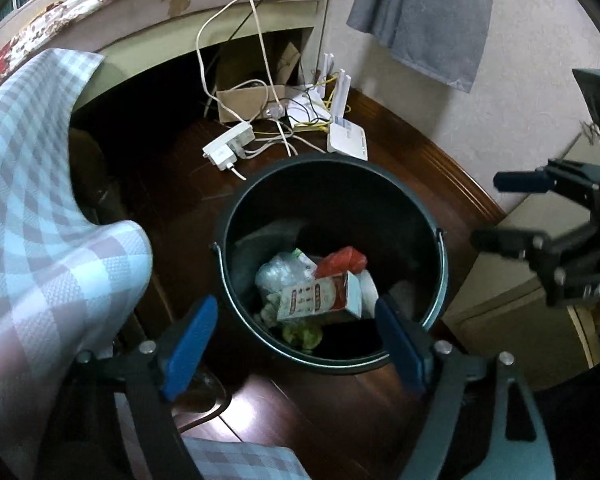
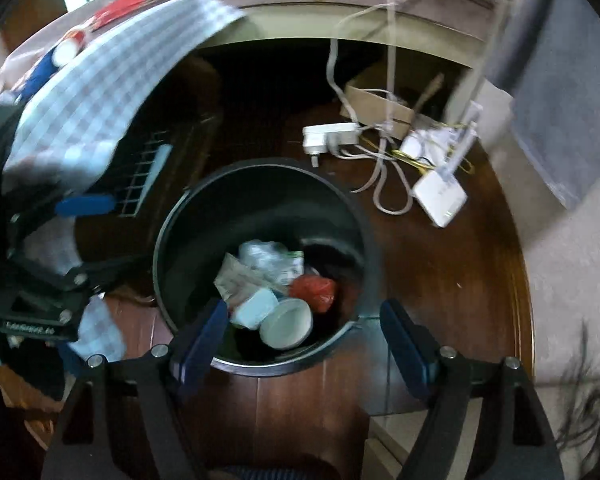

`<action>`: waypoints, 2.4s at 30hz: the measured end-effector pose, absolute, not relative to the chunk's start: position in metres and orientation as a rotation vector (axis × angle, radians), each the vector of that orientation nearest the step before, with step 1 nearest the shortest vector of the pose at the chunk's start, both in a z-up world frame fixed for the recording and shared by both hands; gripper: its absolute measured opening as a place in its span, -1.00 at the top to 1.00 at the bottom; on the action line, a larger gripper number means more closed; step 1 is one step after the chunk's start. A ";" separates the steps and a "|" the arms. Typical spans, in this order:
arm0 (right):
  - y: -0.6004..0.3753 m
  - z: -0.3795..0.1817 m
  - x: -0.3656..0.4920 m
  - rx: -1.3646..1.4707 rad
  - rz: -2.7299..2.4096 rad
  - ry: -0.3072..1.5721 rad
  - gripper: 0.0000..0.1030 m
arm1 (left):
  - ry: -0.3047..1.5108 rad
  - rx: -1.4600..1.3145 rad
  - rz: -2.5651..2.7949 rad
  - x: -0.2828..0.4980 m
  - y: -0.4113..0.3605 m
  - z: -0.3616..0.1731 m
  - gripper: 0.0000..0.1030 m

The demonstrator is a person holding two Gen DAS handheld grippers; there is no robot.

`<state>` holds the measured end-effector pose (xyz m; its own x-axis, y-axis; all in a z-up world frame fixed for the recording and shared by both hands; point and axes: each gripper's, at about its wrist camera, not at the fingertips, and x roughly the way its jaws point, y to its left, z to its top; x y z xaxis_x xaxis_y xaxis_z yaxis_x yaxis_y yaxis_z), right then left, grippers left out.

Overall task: Collect trash
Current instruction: 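Carry carton and paper cup over the black bin and release both, then move both tools back over the table toward the blue cup and towel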

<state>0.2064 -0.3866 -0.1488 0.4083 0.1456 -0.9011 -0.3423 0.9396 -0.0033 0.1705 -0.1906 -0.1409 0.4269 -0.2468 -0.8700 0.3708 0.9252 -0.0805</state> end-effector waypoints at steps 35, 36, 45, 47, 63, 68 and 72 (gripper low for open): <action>-0.352 -0.028 0.165 -0.146 0.252 0.810 -1.00 | 0.803 0.101 -0.301 0.142 -0.137 -0.033 -0.77; -0.344 -0.024 0.164 -0.152 0.259 0.802 -1.00 | 0.800 0.092 -0.292 0.141 -0.130 -0.031 -0.77; -0.272 0.001 0.164 -0.195 0.359 0.731 -1.00 | 0.748 0.020 -0.155 0.128 -0.054 -0.016 -0.79; -0.249 0.006 0.167 -0.196 0.394 0.710 -1.00 | 0.737 0.006 -0.114 0.125 -0.032 -0.015 -0.79; -0.039 0.009 0.201 -0.253 0.597 0.713 -1.00 | 0.698 -0.160 0.222 0.090 0.153 -0.023 -0.78; 0.003 0.012 0.211 -0.233 0.612 0.700 -1.00 | 0.687 -0.189 0.307 0.087 0.205 -0.026 -0.73; 0.041 0.011 0.222 -0.224 0.650 0.706 -1.00 | 0.674 -0.231 0.365 0.086 0.243 -0.029 -0.71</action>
